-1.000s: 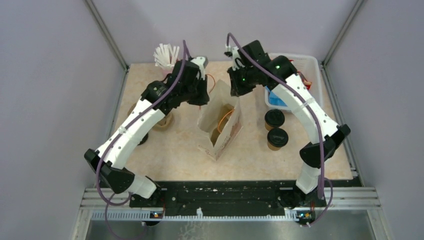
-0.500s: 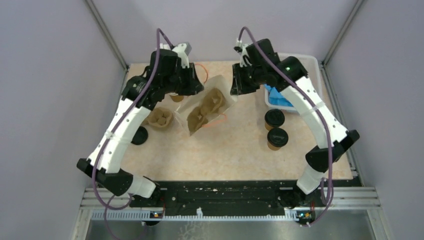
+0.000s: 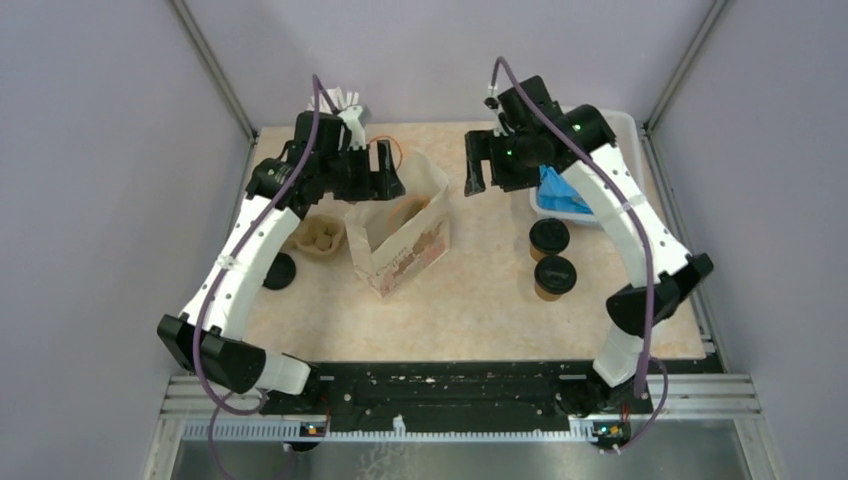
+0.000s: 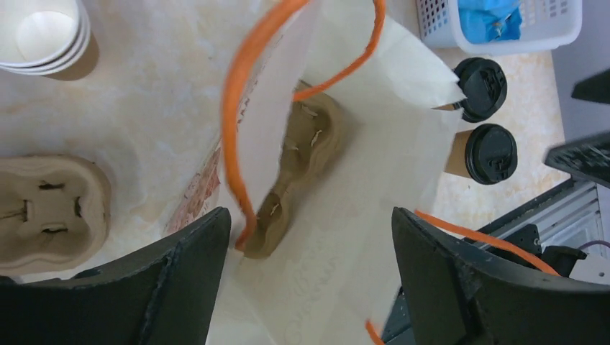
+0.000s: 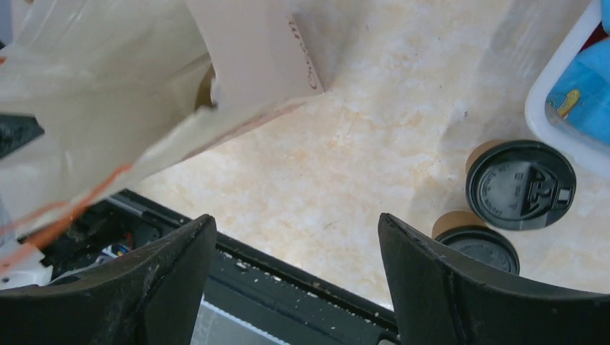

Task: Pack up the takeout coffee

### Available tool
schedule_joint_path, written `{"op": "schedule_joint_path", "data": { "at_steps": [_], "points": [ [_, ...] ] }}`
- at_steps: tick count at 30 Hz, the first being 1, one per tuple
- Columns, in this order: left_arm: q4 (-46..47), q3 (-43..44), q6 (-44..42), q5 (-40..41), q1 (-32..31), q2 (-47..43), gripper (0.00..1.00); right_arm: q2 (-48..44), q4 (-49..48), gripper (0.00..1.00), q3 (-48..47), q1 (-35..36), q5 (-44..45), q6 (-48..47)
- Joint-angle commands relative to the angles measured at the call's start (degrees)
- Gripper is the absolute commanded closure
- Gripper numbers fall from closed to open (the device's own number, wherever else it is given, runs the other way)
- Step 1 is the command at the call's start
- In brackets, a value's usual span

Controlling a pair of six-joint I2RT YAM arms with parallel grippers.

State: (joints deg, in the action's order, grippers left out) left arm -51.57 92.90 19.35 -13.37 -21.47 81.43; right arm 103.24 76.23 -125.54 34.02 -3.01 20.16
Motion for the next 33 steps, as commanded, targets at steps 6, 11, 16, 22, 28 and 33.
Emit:
{"op": "schedule_joint_path", "data": {
  "at_steps": [6, 11, 16, 22, 28, 33],
  "points": [
    [7.2, -1.6, -6.6, 3.7, 0.0, -2.5, 0.07, -5.6, -4.7, 0.16, 3.8, 1.0, -1.5, 14.2],
    [5.2, 2.9, -8.3, 6.1, 0.1, 3.0, 0.09, -11.2, -18.0, 0.15, 16.8, 1.5, -13.8, 26.8],
    [4.7, 7.3, -7.8, 3.5, 0.1, 5.7, 0.63, -15.2, -31.0, 0.10, 26.9, 2.1, -21.8, 36.6],
    [15.9, 0.5, 0.4, -6.8, 0.1, -1.2, 0.95, -25.3, -45.4, 0.09, 40.5, 2.3, -21.8, 54.9],
    [25.1, -9.0, 6.8, -8.4, -0.1, -7.8, 1.00, -31.8, -41.0, 0.09, 44.2, 2.3, -15.8, 57.5],
    [27.0, -11.1, 5.9, -8.0, -1.4, -9.4, 1.00, -34.7, -36.5, 0.09, 44.6, 2.3, -11.8, 51.7]
  ]
}}
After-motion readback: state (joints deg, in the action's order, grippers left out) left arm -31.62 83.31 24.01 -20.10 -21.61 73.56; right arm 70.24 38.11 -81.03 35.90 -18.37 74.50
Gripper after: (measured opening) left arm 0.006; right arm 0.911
